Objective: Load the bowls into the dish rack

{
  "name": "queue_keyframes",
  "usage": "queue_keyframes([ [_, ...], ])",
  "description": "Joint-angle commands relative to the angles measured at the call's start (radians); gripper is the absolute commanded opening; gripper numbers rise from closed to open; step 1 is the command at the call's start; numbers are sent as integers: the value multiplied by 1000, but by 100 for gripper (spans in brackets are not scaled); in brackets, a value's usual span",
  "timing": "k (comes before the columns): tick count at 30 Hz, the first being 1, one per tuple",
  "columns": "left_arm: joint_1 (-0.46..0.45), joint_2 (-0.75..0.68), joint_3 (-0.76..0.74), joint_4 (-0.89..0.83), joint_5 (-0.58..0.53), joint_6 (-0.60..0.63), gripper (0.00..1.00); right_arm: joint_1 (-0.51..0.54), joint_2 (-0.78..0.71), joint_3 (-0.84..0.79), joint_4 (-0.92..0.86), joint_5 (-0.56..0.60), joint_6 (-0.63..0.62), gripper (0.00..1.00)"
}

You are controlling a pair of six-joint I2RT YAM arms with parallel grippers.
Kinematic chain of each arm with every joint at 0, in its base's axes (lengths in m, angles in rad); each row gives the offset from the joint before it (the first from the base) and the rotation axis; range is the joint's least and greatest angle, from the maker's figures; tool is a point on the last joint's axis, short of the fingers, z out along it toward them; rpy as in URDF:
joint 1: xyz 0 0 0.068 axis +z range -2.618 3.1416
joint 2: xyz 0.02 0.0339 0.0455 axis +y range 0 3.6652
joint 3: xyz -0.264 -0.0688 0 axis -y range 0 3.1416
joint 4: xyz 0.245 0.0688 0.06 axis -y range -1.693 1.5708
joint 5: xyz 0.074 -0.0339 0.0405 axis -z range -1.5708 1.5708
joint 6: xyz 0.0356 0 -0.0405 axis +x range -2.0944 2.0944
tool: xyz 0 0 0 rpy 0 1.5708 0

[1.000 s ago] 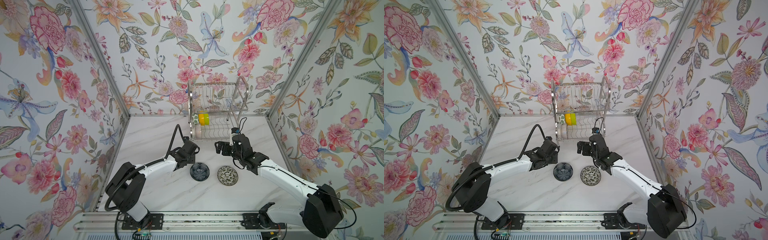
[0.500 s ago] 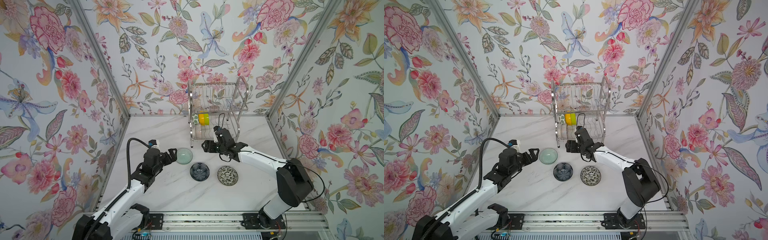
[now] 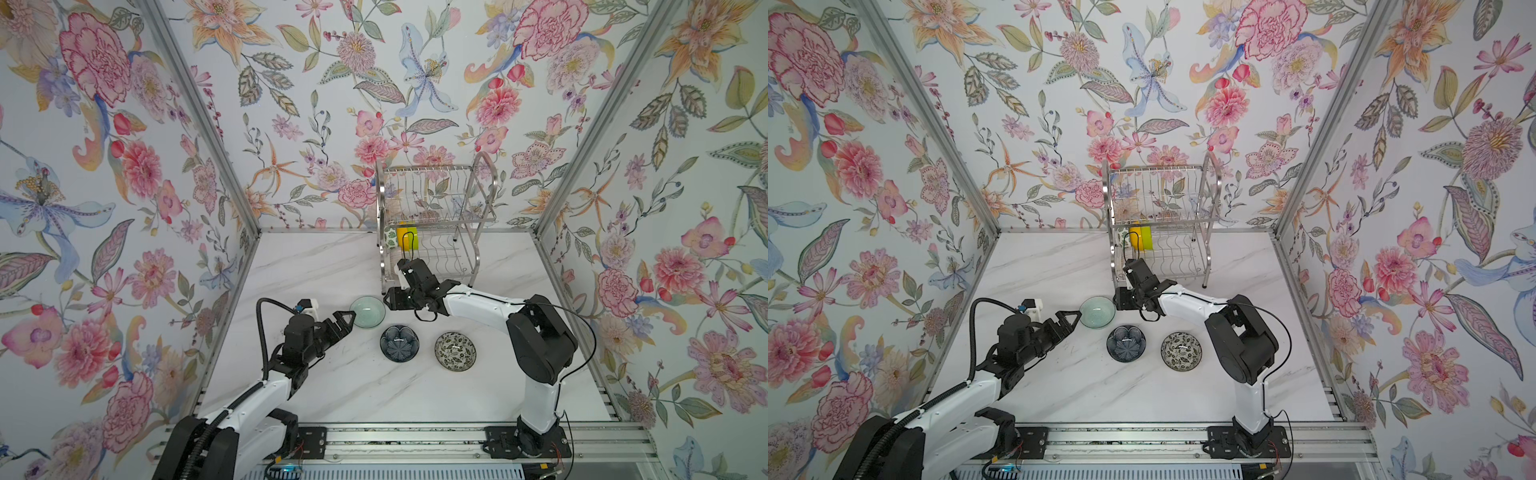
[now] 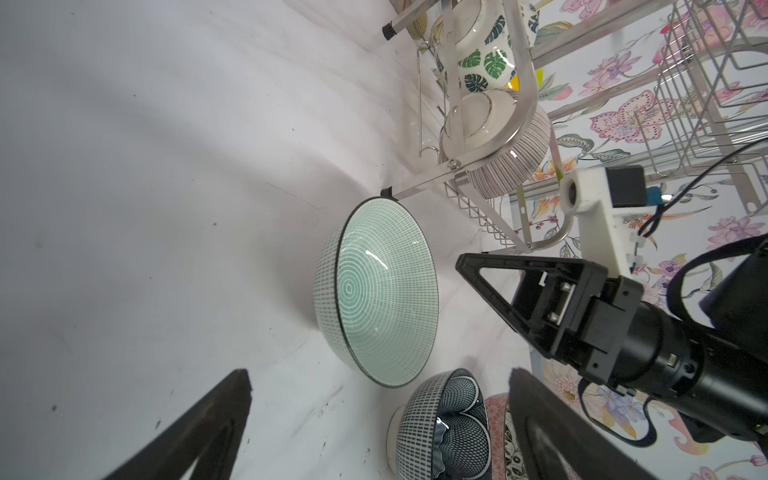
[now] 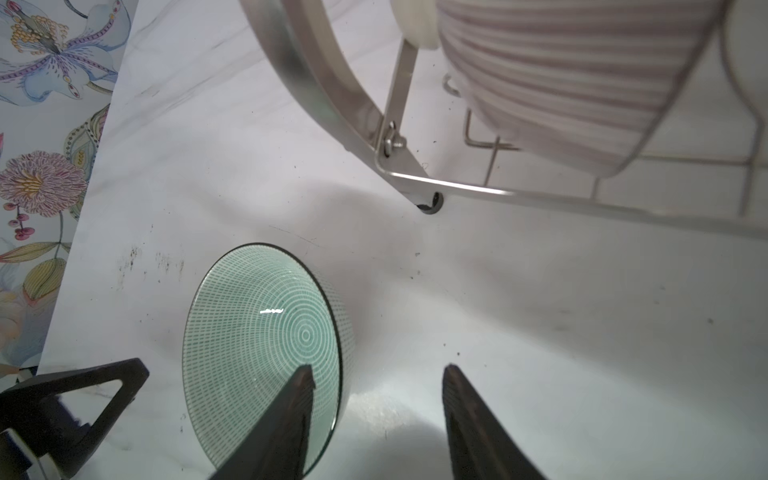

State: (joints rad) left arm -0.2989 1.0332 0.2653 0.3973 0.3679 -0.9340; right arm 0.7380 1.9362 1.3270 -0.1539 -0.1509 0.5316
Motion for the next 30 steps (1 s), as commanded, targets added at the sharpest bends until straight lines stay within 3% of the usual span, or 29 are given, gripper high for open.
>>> queue_keyframes([
  [1, 7, -3, -38, 55, 25, -29, 99, 35, 44, 42, -37, -21, 1, 51],
  [4, 7, -21, -60, 59, 14, -35, 99, 52, 85, 67, -52, -13, -2, 48],
  [8, 7, -28, -79, 70, 26, -46, 99, 63, 135, 92, -56, 3, -7, 37],
  [11, 7, -40, -87, 72, 32, -51, 99, 73, 162, 114, -68, 37, -32, 35],
  [16, 6, -57, -94, 56, 34, -49, 99, 81, 187, 135, -86, 72, -54, 17],
  [23, 2, -85, -82, 54, 58, -40, 99, 76, 79, 56, -4, 157, -64, 1],
  [27, -20, -74, -24, 46, 87, -27, 99, 68, -15, -1, 59, 189, -63, 0],
  [30, -78, -83, 46, 12, 44, 9, 99, 64, -86, -46, 95, 211, -66, 0],
])
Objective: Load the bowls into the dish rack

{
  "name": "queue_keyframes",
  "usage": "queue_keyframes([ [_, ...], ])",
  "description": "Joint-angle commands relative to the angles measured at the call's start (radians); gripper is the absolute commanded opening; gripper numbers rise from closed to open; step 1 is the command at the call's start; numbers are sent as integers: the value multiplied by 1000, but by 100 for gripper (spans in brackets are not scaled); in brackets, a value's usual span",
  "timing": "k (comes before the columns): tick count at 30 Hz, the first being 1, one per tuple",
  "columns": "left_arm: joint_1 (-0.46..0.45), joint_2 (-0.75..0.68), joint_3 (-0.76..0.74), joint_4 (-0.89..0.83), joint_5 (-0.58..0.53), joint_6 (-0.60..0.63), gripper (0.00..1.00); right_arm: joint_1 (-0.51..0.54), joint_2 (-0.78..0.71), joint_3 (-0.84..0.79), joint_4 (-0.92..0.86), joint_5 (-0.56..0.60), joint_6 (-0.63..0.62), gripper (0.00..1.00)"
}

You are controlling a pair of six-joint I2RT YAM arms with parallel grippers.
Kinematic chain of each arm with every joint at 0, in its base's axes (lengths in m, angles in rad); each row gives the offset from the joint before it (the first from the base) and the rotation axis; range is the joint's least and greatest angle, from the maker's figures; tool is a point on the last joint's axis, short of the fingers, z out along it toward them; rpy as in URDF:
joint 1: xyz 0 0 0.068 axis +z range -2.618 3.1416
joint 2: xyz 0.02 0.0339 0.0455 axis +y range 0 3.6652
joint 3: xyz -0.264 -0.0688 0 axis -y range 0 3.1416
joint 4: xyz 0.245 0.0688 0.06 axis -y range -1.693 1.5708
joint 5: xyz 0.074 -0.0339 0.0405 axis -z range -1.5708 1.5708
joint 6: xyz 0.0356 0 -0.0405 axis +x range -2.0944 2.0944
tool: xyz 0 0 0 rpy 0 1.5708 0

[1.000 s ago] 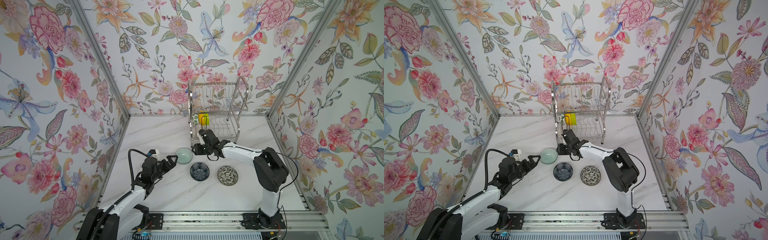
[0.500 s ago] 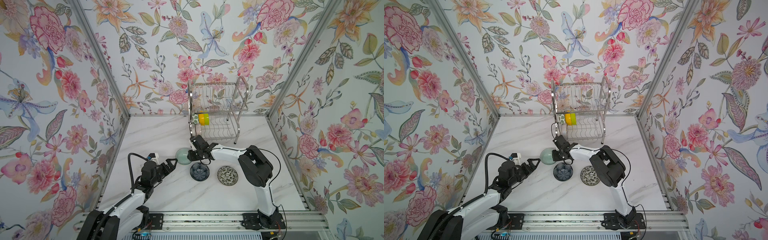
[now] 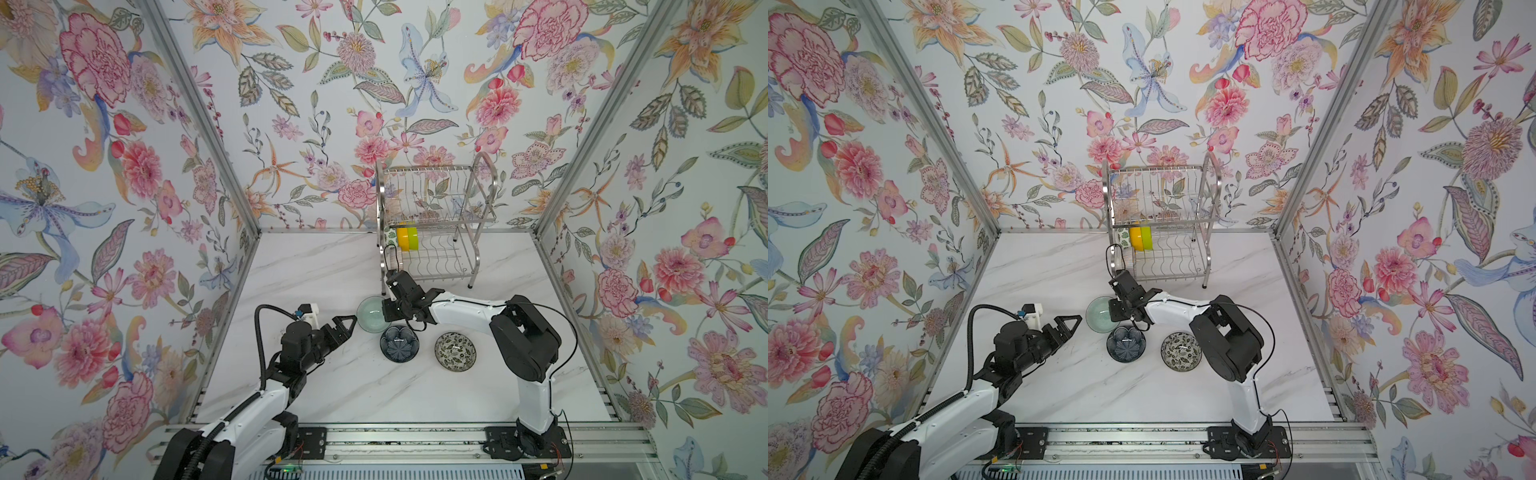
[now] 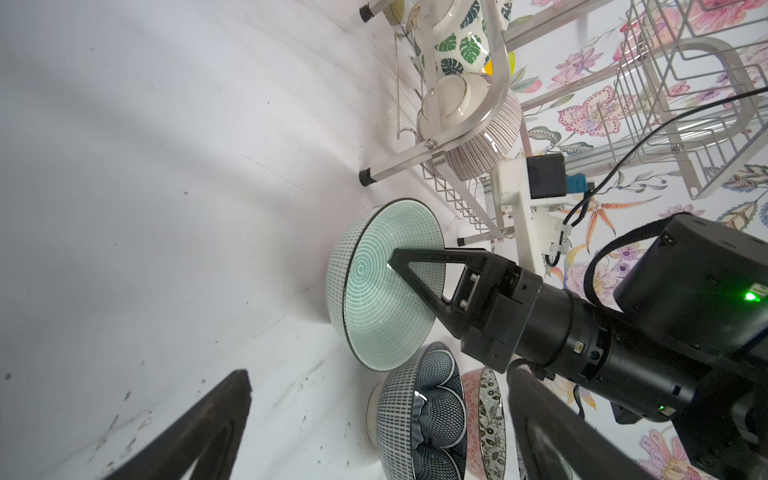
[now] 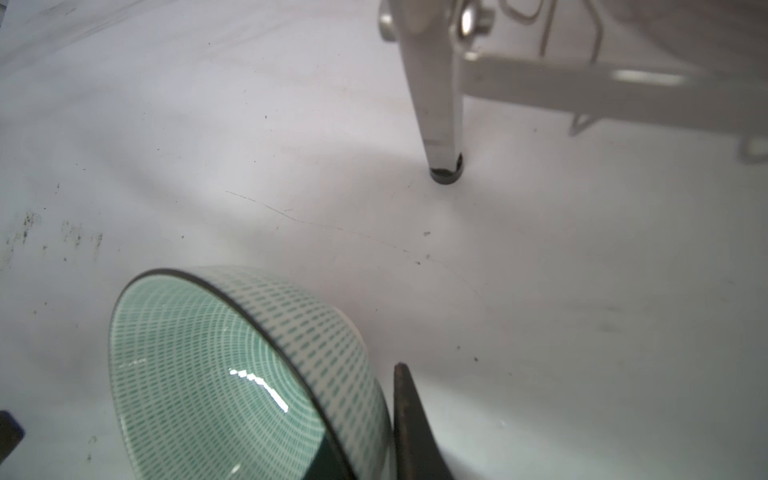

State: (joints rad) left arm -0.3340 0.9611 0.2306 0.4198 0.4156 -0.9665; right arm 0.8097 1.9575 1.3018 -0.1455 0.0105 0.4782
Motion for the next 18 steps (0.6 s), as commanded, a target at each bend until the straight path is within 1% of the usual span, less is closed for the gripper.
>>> queue_keyframes([
  [1, -70, -13, 102, -33, -29, 62, 99, -9, -129, -36, 96, 55, -14, 0],
  [4, -149, 0, 171, -101, -110, 135, 99, -18, -207, -93, 129, 88, -13, 0],
  [8, -239, 51, 234, -108, -182, 193, 97, -39, -314, -193, 213, 138, -13, 0],
  [10, -285, 81, 279, -146, -237, 232, 93, -51, -359, -241, 260, 145, -10, 0],
  [14, -386, 145, 372, -211, -385, 323, 84, -66, -429, -297, 299, 165, -10, 0],
  [15, -408, 167, 393, -218, -416, 337, 83, -68, -446, -308, 306, 168, -8, 0],
  [18, -446, 220, 430, -222, -491, 351, 74, -67, -486, -345, 335, 168, -2, 0],
])
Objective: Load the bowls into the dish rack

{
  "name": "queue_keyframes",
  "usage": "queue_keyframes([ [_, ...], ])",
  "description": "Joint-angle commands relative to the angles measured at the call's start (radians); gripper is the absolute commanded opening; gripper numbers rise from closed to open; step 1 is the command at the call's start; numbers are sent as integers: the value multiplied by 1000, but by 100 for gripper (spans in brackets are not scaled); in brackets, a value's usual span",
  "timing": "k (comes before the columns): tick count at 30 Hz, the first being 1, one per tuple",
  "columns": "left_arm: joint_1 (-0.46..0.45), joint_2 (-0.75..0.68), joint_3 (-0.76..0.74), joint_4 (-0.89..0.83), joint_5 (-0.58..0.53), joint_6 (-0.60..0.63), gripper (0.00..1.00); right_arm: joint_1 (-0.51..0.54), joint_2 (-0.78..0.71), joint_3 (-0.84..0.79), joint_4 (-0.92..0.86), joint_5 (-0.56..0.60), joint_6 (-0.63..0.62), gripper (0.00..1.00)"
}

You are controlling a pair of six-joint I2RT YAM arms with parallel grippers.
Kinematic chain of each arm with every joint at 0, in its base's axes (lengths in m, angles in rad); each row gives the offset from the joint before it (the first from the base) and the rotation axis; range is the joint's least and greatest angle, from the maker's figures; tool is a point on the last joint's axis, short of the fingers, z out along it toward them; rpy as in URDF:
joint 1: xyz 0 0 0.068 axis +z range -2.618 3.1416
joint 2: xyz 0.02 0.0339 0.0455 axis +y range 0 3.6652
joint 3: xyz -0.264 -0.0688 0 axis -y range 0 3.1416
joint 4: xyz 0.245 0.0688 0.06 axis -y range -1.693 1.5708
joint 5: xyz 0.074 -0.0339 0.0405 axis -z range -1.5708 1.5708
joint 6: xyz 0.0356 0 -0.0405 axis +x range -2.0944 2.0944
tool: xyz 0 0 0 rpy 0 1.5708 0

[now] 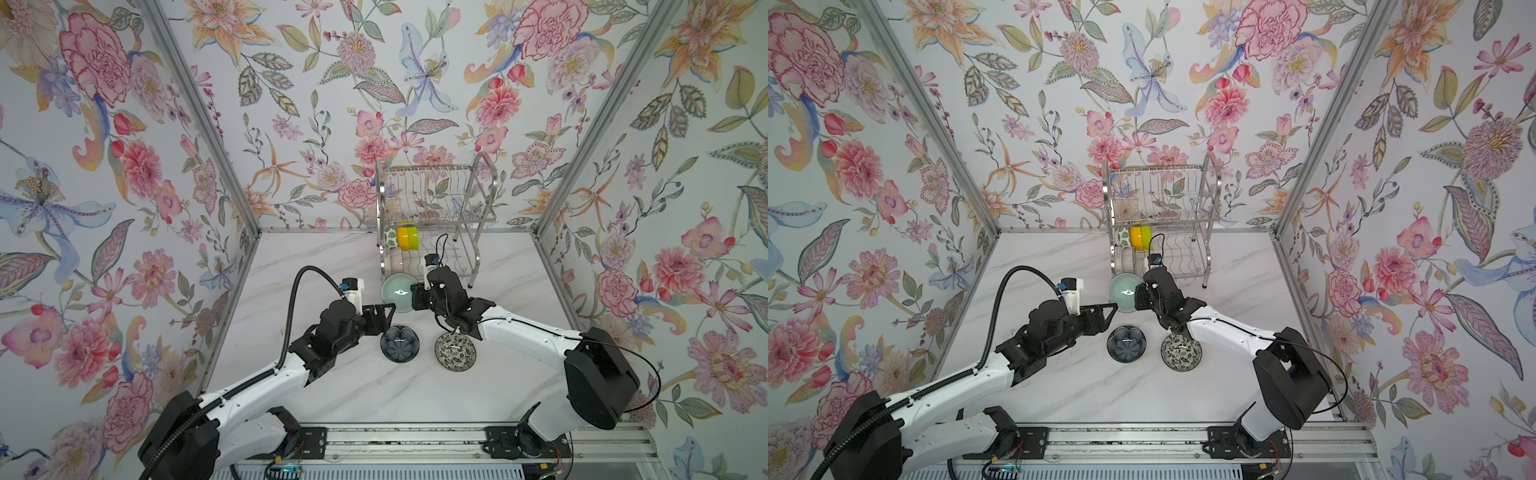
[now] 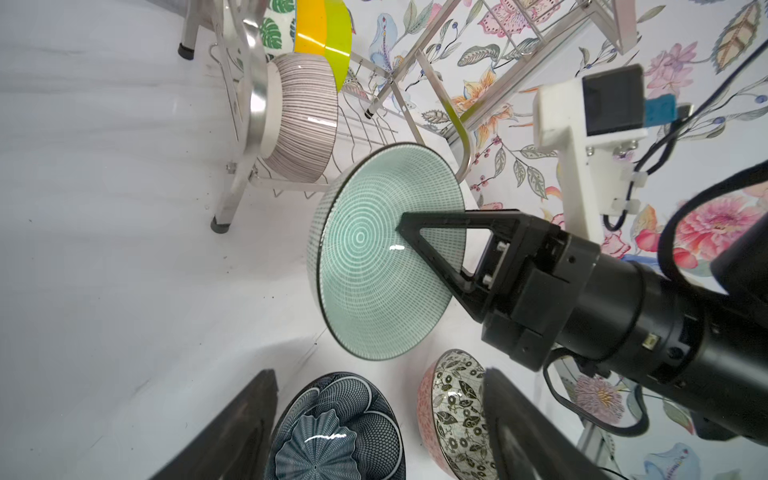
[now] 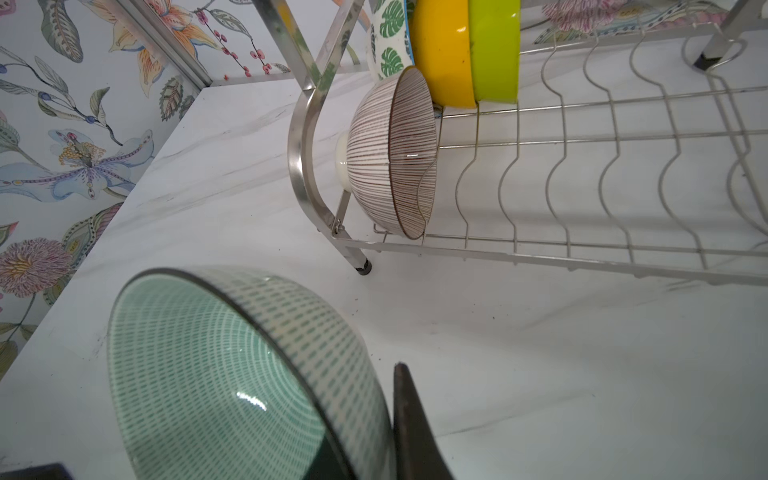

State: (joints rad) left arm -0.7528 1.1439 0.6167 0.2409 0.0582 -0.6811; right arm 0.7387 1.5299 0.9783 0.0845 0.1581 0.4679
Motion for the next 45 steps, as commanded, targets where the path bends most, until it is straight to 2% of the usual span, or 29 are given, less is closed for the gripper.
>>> queue_keyframes([
  [1, -34, 56, 55, -43, -154, 63, 71, 4, -73, -37, 123, 18, 15, 0],
  [9, -54, 137, 100, -32, -248, 50, 46, 7, -199, -195, 305, -28, 67, 0],
  [15, -59, 171, 103, 24, -211, 18, 41, 29, -244, -298, 438, -23, 79, 0],
  [20, -69, 201, 110, 55, -200, -10, 31, 51, -249, -341, 524, -18, 97, 0],
  [23, -71, 203, 105, 73, -205, -15, 23, 65, -249, -343, 536, -6, 86, 0],
  [30, -71, 204, 101, 80, -207, -24, 18, 74, -258, -353, 565, 5, 83, 0],
  [38, -71, 203, 86, 107, -214, -38, 2, 81, -246, -349, 571, 2, 89, 0],
  [41, -71, 189, 79, 103, -248, -38, 0, 82, -240, -332, 544, -1, 95, 3],
  [45, -71, 161, 76, 75, -315, -28, 0, 82, -238, -304, 494, -5, 101, 20],
])
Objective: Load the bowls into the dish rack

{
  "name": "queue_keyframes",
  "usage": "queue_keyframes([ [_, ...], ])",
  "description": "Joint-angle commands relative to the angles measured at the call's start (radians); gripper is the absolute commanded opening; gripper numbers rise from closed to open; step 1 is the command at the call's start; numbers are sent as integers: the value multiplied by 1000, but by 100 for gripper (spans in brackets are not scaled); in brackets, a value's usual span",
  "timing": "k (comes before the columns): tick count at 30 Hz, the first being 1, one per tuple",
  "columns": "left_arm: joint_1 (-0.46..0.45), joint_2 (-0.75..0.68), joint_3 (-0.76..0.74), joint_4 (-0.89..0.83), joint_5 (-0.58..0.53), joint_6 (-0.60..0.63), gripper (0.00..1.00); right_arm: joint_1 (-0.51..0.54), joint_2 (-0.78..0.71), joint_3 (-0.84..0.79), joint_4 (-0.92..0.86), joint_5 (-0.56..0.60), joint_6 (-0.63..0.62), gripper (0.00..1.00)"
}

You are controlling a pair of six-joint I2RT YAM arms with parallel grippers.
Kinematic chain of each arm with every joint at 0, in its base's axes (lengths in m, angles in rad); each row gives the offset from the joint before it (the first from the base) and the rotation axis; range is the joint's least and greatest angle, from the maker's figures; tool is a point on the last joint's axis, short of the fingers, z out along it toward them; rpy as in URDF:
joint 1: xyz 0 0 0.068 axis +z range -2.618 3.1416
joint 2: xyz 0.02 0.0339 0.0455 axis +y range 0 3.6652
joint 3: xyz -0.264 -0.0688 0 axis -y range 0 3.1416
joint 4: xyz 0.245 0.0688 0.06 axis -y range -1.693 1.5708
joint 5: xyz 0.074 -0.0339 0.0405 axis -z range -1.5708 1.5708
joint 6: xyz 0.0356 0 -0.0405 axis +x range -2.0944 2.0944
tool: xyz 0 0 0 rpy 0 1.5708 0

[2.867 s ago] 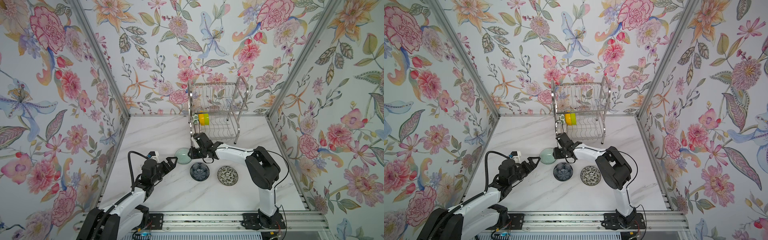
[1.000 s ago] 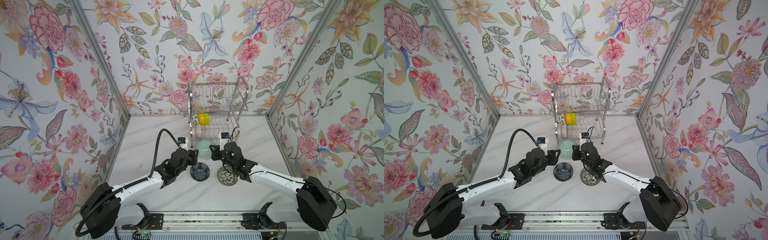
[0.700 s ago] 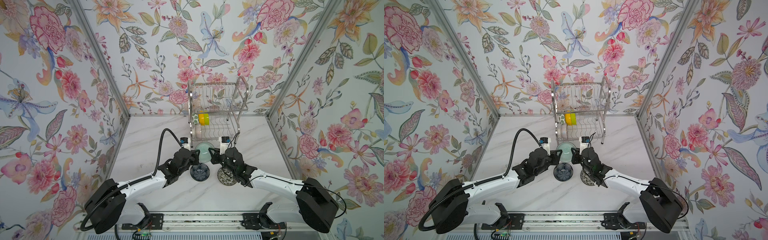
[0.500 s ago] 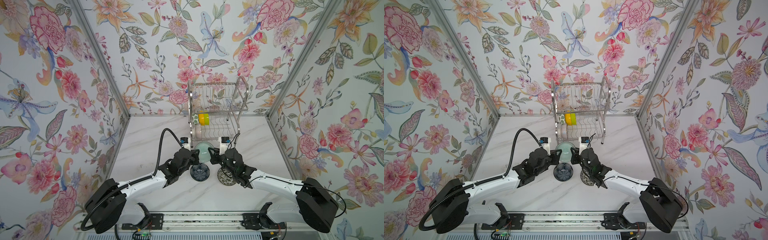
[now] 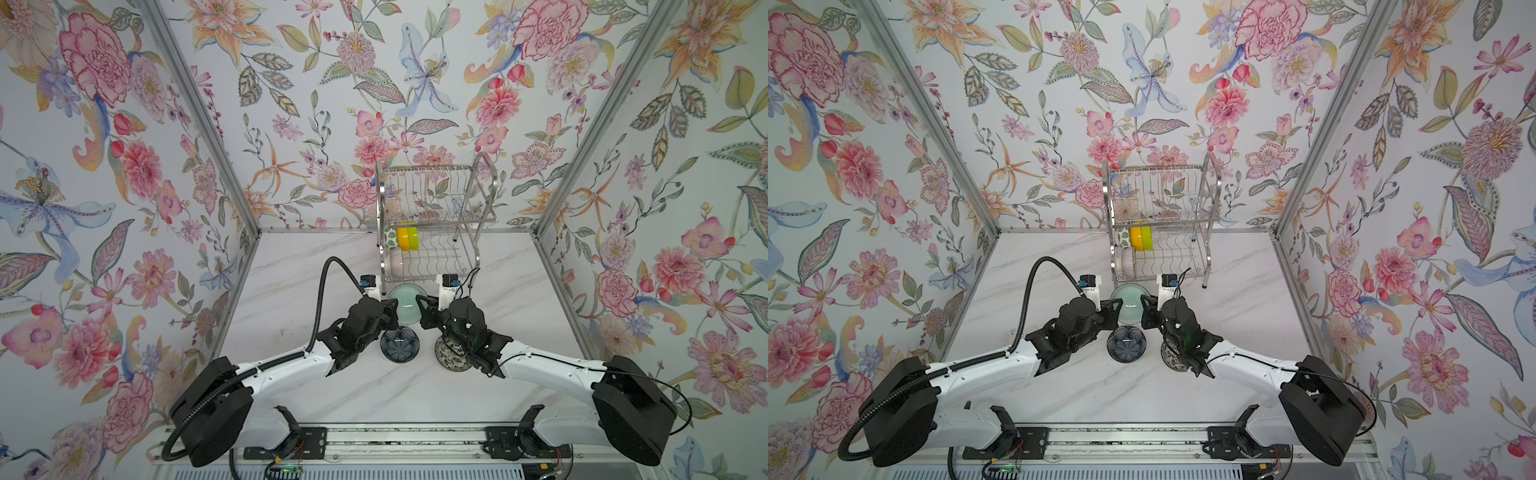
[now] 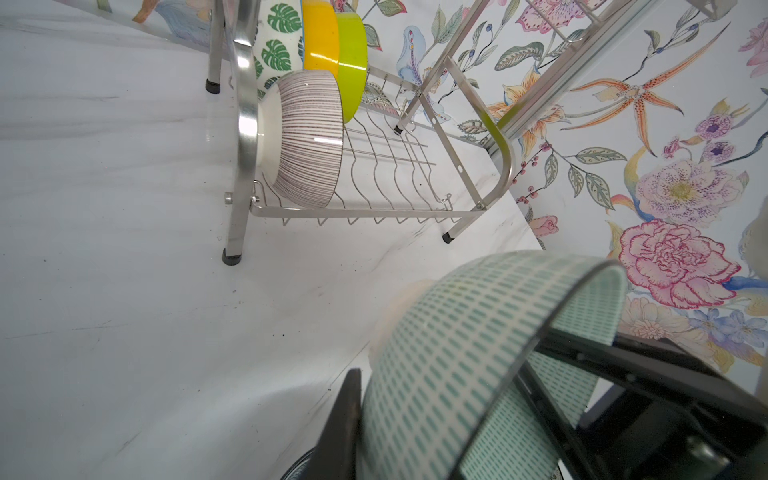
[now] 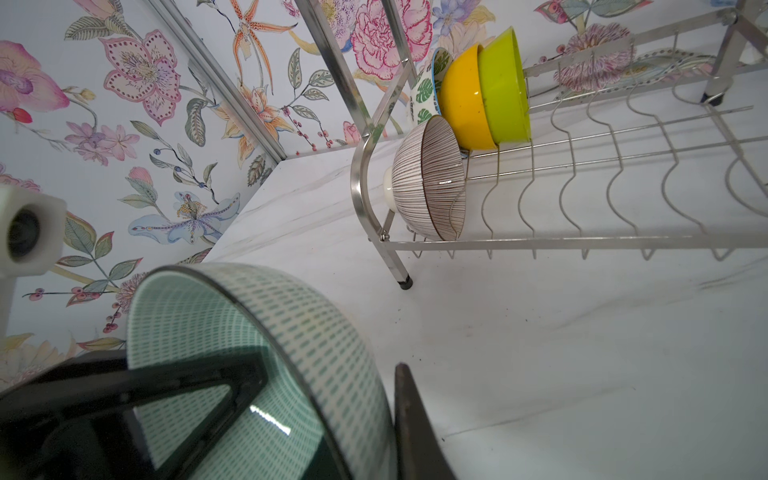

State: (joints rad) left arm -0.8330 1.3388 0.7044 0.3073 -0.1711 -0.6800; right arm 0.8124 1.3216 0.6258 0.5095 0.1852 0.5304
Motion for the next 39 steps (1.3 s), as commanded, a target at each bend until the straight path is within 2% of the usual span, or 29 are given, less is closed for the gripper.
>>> queue_keyframes([
  [1, 9, -39, -12, 3, -98, -26, 0, 8, -28, 50, 64, -35, 40, 23],
  [4, 9, -48, -10, -12, -139, -18, 0, 5, -28, 58, 55, -44, 53, 40],
  [10, 9, -54, 4, -39, -224, 7, 0, -2, -33, 72, 33, -77, 66, 57],
  [16, 9, -64, -7, -26, -323, 33, 0, -19, -55, 53, 39, -85, 94, 97],
  [23, 12, -89, -51, 21, -454, 75, 0, -61, -102, 29, 14, -96, 138, 99],
  [28, 12, -104, -67, 73, -557, 153, 0, -122, -127, 28, -45, -97, 263, 99],
  [33, 11, -86, -148, 320, -650, 269, 0, -216, -136, 75, -212, -100, 529, 98],
  [37, -6, -25, -184, 552, -692, 375, 0, -252, -140, 97, -231, -128, 687, 98],
  [39, -34, 31, -185, 696, -718, 466, 0, -255, -144, 110, -227, -141, 769, 99],
])
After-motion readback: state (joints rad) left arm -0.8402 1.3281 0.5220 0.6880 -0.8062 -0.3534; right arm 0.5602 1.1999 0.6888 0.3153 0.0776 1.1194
